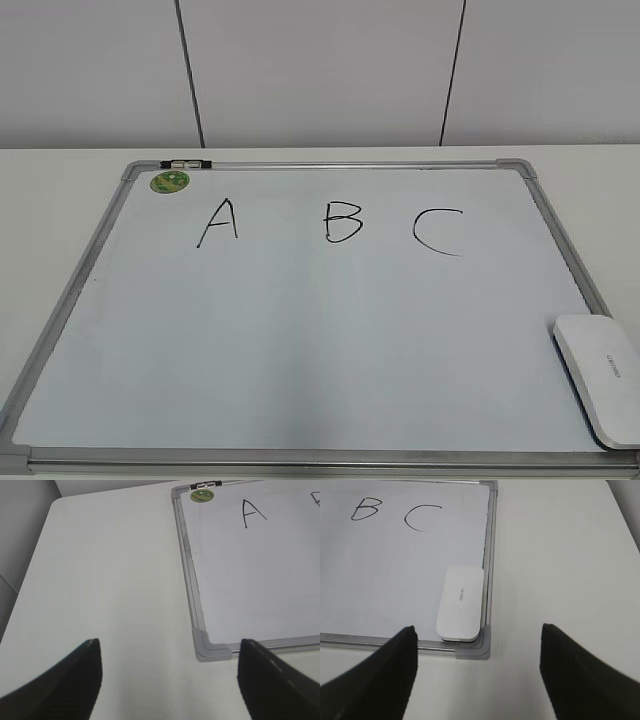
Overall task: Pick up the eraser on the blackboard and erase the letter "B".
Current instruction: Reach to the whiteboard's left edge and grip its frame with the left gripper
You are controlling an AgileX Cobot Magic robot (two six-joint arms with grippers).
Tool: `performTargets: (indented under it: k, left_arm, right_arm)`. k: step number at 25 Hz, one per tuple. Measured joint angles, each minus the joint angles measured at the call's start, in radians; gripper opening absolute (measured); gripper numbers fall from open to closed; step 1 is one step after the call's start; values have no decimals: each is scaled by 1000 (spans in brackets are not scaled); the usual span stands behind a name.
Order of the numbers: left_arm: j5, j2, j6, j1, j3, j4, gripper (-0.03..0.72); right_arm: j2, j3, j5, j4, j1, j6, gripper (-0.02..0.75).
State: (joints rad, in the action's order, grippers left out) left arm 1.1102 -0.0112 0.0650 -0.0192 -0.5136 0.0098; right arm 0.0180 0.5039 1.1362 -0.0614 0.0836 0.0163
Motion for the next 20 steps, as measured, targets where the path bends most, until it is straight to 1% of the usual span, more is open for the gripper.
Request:
performTargets:
  k: [13,20]
  left_arm:
    - [0,0,0,0,0,0,615]
    - [0,0,0,0,0,0,591]
  right_arm:
    - [0,0,0,0,0,0,586]
    - [0,0,0,0,0,0,586]
